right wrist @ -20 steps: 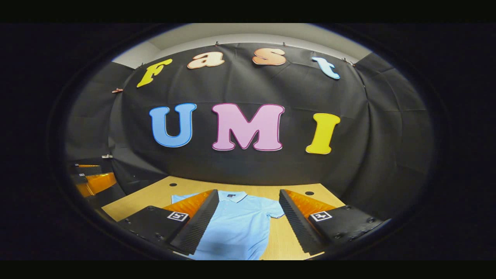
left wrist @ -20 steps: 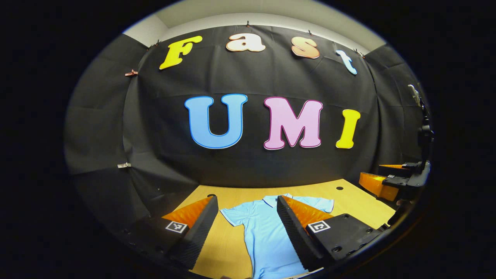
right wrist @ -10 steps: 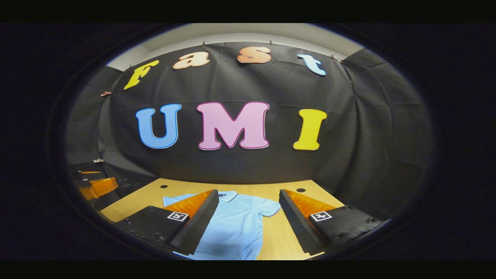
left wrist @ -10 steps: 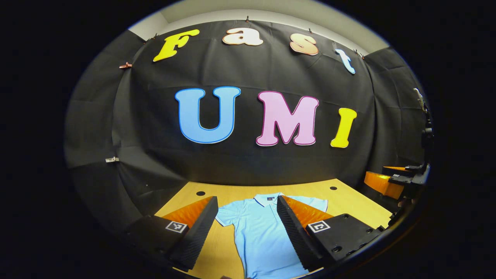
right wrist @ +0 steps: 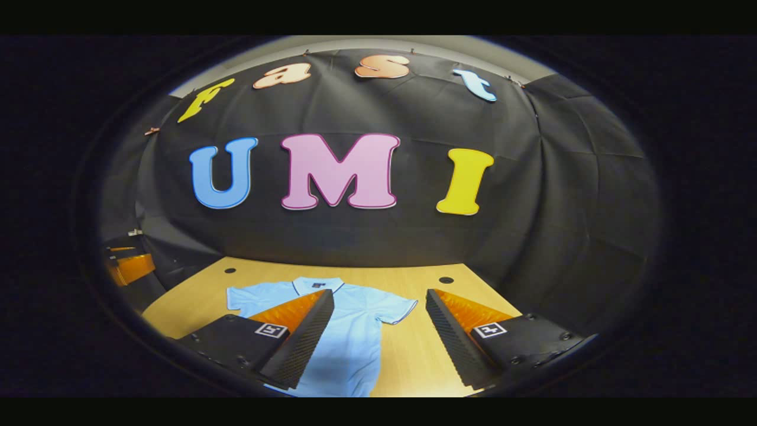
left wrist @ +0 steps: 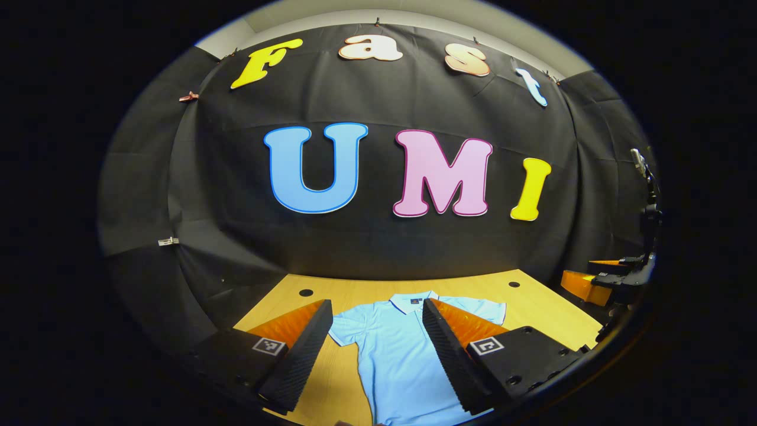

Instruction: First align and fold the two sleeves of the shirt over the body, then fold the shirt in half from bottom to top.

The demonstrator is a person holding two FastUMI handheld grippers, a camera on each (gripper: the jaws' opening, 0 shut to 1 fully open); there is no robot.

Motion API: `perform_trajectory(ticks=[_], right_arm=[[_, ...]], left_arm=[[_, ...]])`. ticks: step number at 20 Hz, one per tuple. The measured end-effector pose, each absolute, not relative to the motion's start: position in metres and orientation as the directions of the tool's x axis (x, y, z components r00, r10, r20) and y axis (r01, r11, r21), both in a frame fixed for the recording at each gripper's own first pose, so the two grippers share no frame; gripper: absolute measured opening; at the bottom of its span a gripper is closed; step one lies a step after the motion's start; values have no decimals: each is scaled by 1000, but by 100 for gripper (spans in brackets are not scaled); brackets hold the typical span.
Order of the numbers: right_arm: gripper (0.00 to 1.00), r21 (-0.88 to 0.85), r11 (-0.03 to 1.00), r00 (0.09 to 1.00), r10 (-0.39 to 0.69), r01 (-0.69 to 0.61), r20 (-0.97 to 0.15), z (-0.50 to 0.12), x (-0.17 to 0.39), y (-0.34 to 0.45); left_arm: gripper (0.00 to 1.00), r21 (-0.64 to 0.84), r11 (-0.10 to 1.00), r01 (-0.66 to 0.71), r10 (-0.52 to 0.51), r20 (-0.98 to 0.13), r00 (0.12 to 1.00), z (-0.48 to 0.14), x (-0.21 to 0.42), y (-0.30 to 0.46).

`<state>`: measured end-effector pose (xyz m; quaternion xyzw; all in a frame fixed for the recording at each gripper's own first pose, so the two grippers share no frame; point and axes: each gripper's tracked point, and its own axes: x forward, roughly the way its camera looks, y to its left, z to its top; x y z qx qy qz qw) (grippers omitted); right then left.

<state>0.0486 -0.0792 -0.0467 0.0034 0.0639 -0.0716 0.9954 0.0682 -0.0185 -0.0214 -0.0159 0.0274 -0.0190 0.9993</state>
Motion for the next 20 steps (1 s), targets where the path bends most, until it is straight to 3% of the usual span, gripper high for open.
perform_trajectory(ticks=[6,12,20], right_arm=[[98,-3,996,959,-86,89,-271,-89,128,-103],[98,61,990,868,-81,127,-490,-171,205,-142],[98,63,980,779,-111,189,-617,-254,293,-180]], left_arm=[[98,-56,997,-54,48,-105,993,-36,91,-2],[98,-36,988,-153,146,-158,977,-49,113,15],[97,-53,969,-240,222,-238,946,-72,133,24]])
